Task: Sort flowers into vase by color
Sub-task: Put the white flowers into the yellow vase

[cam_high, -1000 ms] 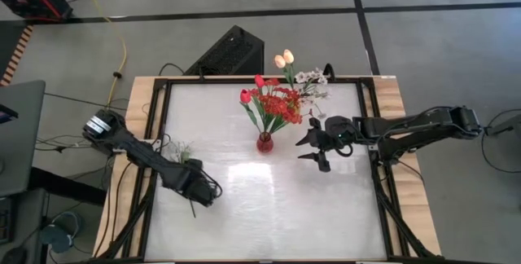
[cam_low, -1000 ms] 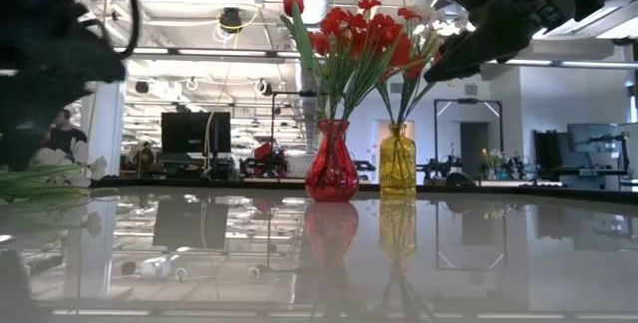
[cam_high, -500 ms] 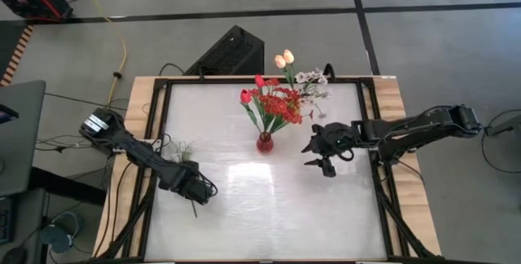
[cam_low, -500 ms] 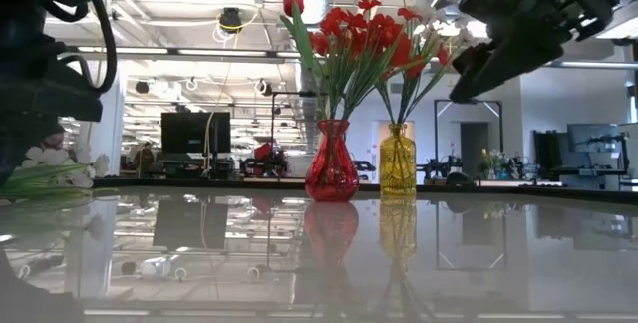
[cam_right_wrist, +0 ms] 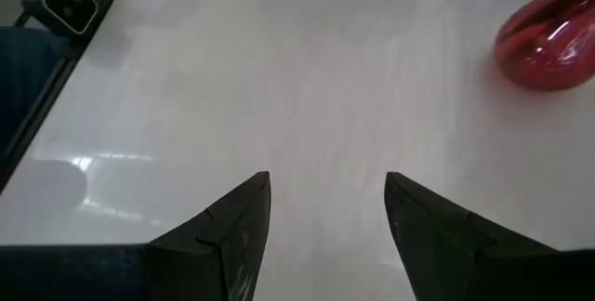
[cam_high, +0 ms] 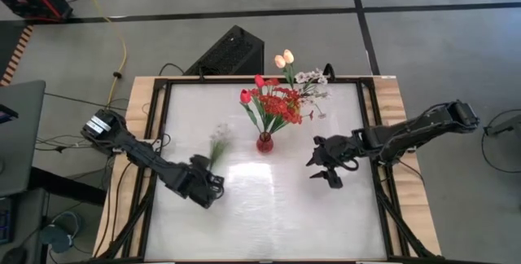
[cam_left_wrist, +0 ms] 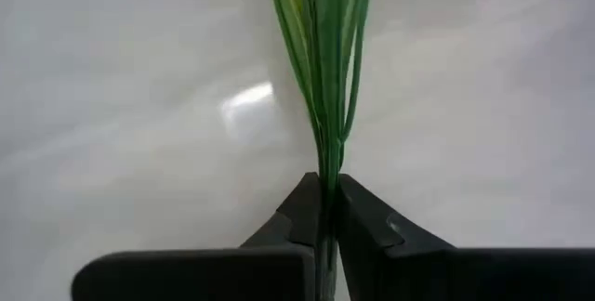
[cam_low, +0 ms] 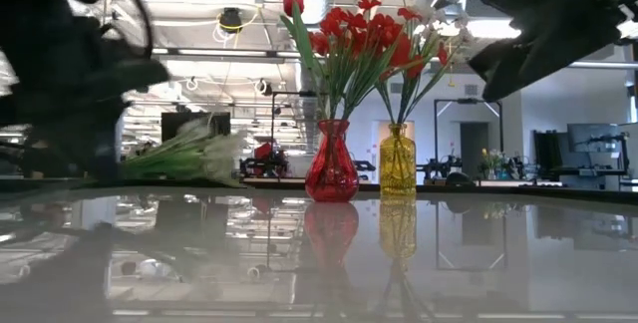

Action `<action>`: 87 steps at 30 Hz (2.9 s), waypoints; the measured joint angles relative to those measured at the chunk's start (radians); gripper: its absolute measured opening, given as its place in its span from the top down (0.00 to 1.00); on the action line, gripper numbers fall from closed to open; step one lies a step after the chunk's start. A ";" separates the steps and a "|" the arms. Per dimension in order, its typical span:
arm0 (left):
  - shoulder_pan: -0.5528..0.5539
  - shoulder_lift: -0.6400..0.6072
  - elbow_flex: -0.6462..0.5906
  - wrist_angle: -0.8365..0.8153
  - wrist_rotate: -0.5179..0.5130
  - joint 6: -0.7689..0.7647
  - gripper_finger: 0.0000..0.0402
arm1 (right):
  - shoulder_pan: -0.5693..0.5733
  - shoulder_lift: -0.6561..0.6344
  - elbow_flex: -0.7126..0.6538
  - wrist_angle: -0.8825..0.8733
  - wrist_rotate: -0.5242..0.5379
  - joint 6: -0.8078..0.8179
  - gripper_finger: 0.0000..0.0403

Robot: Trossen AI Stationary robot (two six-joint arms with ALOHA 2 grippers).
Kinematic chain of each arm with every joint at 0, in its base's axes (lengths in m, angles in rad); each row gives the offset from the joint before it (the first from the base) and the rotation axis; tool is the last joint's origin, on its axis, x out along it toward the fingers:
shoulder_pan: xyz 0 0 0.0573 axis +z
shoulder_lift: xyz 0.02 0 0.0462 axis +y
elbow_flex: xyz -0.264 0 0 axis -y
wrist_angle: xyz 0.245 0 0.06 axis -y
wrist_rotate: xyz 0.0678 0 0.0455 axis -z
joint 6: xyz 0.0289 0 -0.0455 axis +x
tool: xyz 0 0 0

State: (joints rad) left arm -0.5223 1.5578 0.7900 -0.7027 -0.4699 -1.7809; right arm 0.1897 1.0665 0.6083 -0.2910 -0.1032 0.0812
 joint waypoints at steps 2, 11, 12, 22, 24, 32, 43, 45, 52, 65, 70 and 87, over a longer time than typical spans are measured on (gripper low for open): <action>0.003 0.000 0.001 0.079 -0.063 0.091 0.99 | 0.015 -0.001 0.000 -0.001 0.000 0.014 0.41; 0.003 0.000 0.001 0.506 -0.190 0.729 0.99 | 0.030 -0.001 0.000 0.069 0.022 0.025 0.41; 0.003 0.000 0.001 0.551 -0.188 0.797 0.99 | 0.027 -0.001 0.000 0.083 0.023 0.023 0.41; 0.004 -0.001 0.001 0.832 -0.096 1.163 0.99 | 0.018 -0.001 0.000 0.122 0.023 0.031 0.41; 0.012 -0.001 0.001 0.904 -0.077 1.247 0.99 | 0.020 -0.003 0.000 0.120 0.023 0.031 0.41; 0.097 -0.002 0.002 1.265 0.120 1.589 0.99 | 0.040 -0.104 -0.001 0.104 0.027 -0.011 0.41; 0.208 -0.003 0.003 1.473 0.286 1.696 0.99 | 0.082 -0.012 0.000 0.403 0.053 -0.166 0.41; 0.208 0.004 0.006 1.491 0.283 1.696 0.99 | 0.090 0.013 0.000 0.449 0.053 -0.189 0.41; 0.199 0.204 0.171 1.542 0.283 1.782 0.99 | 0.099 0.081 0.000 0.544 0.046 -0.214 0.41; 0.253 0.242 0.315 1.344 0.275 1.800 0.99 | 0.123 0.086 -0.001 0.647 0.000 -0.252 0.41; 0.264 0.244 0.315 1.272 0.250 1.748 0.99 | 0.123 0.085 -0.001 0.763 0.022 -0.303 0.41; 0.261 0.245 0.313 1.286 0.143 1.792 0.99 | 0.091 0.190 0.001 0.876 0.101 -0.319 0.42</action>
State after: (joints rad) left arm -0.2613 1.8023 1.1030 0.5833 -0.3270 0.0115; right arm 0.2810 1.2562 0.6094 0.5853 -0.0019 -0.2379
